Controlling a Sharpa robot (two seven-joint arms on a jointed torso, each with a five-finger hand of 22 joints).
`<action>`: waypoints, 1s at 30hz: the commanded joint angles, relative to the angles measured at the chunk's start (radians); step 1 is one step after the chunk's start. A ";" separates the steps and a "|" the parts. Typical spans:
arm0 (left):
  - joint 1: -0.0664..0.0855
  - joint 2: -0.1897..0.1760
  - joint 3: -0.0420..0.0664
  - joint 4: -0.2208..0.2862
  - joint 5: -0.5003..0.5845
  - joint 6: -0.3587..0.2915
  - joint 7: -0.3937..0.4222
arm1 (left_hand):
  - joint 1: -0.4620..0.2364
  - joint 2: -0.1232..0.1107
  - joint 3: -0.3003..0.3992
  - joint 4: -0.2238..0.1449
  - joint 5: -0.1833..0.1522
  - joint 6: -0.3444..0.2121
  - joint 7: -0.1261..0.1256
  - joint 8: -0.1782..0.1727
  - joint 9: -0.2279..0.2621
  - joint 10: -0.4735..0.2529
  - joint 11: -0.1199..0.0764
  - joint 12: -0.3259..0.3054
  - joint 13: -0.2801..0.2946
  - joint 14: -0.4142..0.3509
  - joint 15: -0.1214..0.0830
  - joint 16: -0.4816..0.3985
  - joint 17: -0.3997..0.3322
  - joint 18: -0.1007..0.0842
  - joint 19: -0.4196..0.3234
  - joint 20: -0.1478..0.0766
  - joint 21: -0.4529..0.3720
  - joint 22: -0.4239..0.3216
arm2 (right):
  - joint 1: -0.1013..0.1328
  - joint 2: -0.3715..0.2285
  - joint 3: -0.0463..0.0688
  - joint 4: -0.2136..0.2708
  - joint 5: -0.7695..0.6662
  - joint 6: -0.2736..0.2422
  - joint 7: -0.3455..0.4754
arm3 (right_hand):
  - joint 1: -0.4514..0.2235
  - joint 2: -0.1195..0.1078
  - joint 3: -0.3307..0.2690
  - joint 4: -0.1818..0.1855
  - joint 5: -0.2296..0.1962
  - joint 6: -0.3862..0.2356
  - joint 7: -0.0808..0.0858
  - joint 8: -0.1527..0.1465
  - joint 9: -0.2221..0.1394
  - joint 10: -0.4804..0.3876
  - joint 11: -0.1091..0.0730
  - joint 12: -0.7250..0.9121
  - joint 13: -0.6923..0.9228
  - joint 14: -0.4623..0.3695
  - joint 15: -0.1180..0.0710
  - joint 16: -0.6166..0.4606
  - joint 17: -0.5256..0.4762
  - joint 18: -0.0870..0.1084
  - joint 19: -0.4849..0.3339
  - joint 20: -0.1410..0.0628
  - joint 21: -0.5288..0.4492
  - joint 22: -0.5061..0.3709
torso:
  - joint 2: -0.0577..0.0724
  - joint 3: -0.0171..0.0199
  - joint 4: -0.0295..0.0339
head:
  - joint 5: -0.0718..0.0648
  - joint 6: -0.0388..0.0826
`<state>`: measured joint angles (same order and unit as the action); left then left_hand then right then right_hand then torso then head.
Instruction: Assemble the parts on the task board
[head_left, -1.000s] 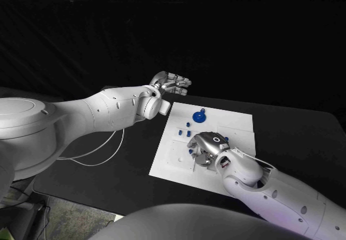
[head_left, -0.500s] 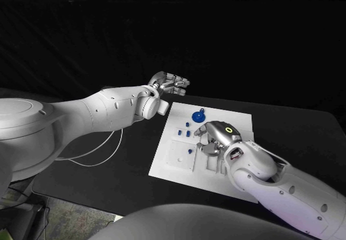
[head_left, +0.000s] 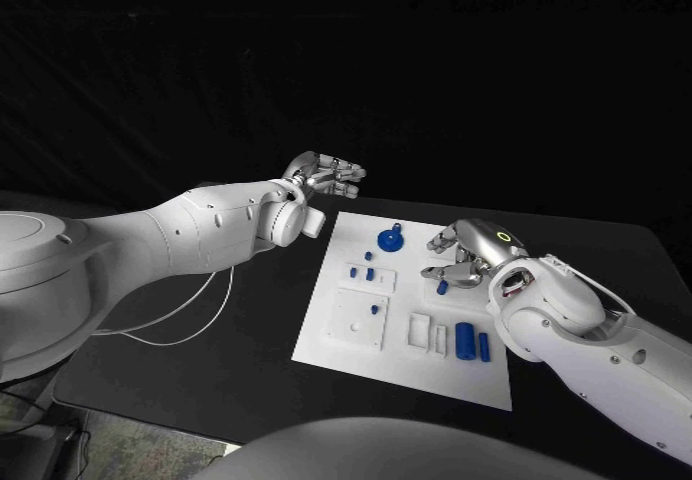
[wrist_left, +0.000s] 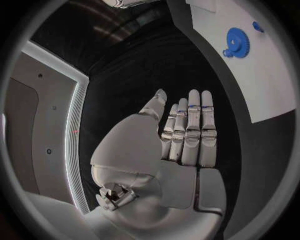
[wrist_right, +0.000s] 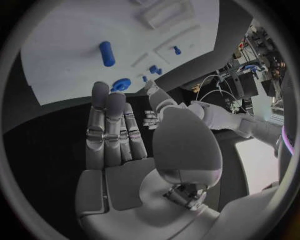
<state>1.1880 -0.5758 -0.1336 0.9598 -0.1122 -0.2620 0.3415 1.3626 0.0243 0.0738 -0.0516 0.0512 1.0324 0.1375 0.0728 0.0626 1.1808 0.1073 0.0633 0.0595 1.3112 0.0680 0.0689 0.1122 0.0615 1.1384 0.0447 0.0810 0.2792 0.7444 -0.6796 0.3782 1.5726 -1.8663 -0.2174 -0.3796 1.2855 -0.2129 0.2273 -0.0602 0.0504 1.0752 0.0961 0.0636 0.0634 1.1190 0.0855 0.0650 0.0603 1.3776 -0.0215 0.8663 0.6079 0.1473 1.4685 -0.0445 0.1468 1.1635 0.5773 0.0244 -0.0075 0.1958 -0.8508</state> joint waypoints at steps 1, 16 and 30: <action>-0.001 -0.003 0.001 0.002 0.008 0.011 0.014 | 0.002 0.007 -0.006 -0.001 -0.001 -0.007 -0.001 0.006 0.001 -0.002 -0.003 -0.001 -0.001 -0.004 -0.001 -0.003 0.000 -0.010 0.004 0.004 0.004 -0.001 | 0.000 -0.009 0.003 -0.012 0.025 0.102 -0.005 | 0.027 0.000 -0.034 0.032 -0.003 -0.005 -0.004 -0.001 0.000 -0.010 0.003 -0.003 -0.001 -0.003 0.007 -0.003 -0.002 0.001 0.038 0.007 0.003 -0.015 | -0.001 -0.0007 -0.0003 | -0.003 0.002; -0.001 -0.006 0.001 0.003 0.009 0.022 0.016 | 0.005 0.008 -0.007 -0.004 -0.001 -0.007 0.000 0.005 0.001 -0.004 -0.003 -0.001 -0.001 -0.006 0.000 -0.004 -0.001 -0.011 0.003 0.004 0.004 -0.004 | 0.005 0.010 -0.025 -0.062 -0.023 0.192 -0.014 | 0.078 0.014 0.020 0.035 -0.003 -0.023 -0.010 -0.001 0.000 -0.007 0.002 -0.003 -0.001 0.007 0.004 0.002 -0.003 -0.003 0.039 0.004 0.039 -0.051 | 0.001 -0.0010 0.0025 | -0.011 0.009; -0.001 -0.006 0.001 0.000 0.009 0.014 0.014 | 0.006 0.008 -0.010 -0.001 -0.001 -0.010 0.001 0.005 0.001 -0.007 -0.001 -0.001 -0.001 -0.009 0.001 -0.004 -0.002 -0.010 0.002 0.005 0.005 -0.010 | 0.005 0.020 -0.042 -0.064 -0.039 0.175 -0.019 | 0.056 0.070 0.211 0.014 -0.002 0.064 0.002 0.002 0.003 0.139 -0.037 -0.002 0.000 0.032 -0.024 0.007 0.002 -0.022 0.040 -0.022 0.089 -0.051 | 0.000 -0.0006 0.0017 | -0.009 0.005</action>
<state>1.1880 -0.5834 -0.1339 0.9589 -0.1091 -0.2558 0.3439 1.3666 0.0283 0.0689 -0.0520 0.0512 1.0324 0.1375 0.0728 0.0624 1.1808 0.1073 0.0633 0.0595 1.3076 0.0717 0.0689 0.1114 0.0615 1.1384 0.0447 0.0810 0.2703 0.7498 -0.6606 0.3364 1.5053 -1.8844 -0.0543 -0.3944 1.3386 -0.1536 0.4415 -0.0476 0.0504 1.1392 0.0989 0.0636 0.0650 1.2592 0.0478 0.0609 0.0600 1.4124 -0.0415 0.8695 0.6106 0.1372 1.4671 -0.0614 0.2361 1.1120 0.5775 0.0235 -0.0056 0.1864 -0.8446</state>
